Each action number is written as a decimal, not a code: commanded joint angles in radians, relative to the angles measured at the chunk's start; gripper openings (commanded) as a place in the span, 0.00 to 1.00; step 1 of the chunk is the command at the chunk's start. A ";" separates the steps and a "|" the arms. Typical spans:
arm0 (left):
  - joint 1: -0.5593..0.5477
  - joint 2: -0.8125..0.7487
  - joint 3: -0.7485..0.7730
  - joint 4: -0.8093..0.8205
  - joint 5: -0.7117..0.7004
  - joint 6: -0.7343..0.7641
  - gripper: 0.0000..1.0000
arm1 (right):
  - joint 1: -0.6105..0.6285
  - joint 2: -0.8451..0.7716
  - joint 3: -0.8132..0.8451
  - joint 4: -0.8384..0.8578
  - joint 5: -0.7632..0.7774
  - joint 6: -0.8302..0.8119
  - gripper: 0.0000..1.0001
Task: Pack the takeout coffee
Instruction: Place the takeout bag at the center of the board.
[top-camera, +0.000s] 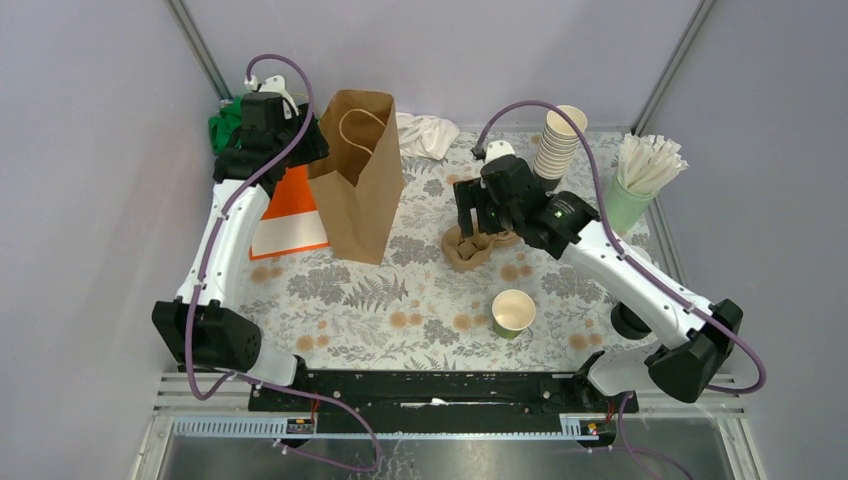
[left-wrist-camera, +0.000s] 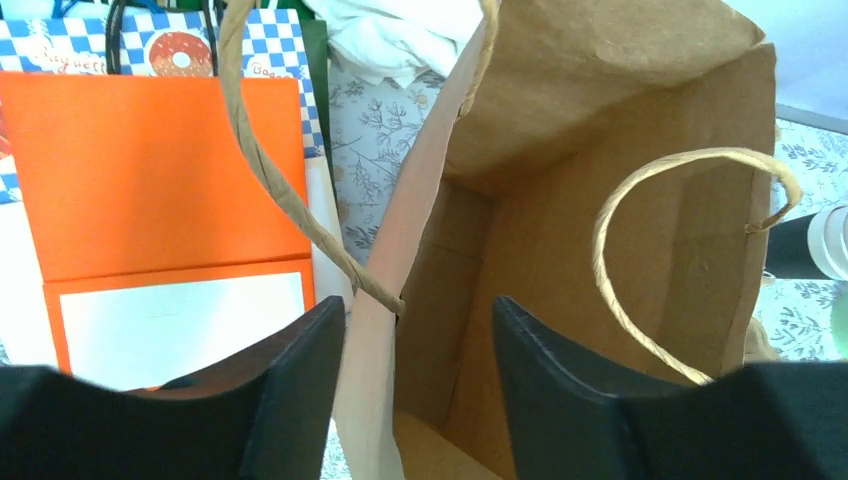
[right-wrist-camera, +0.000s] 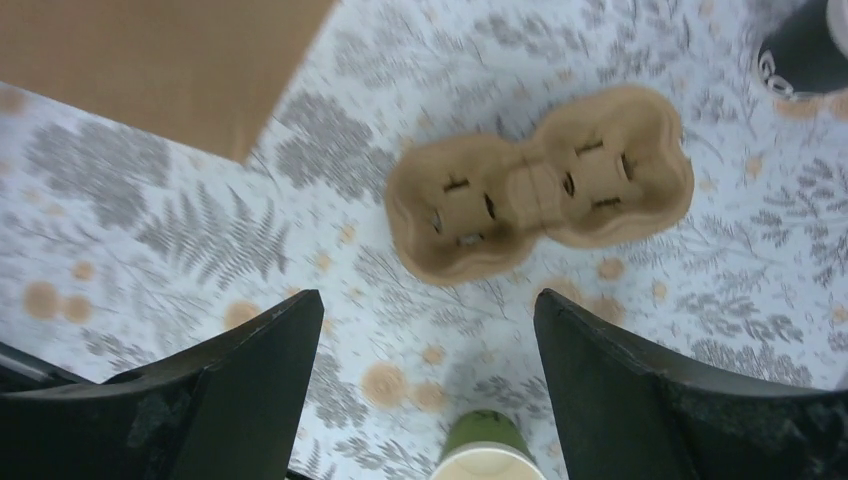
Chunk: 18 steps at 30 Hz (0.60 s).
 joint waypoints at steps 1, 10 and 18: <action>0.005 -0.050 0.036 0.049 0.009 -0.007 0.63 | -0.024 0.016 -0.070 0.011 -0.080 -0.132 0.84; -0.180 -0.217 0.023 -0.006 0.018 -0.074 0.98 | -0.139 0.180 -0.098 0.132 -0.175 -0.222 0.93; -0.589 -0.462 -0.383 0.163 -0.082 -0.385 0.91 | -0.220 0.305 -0.109 0.175 -0.226 -0.295 0.88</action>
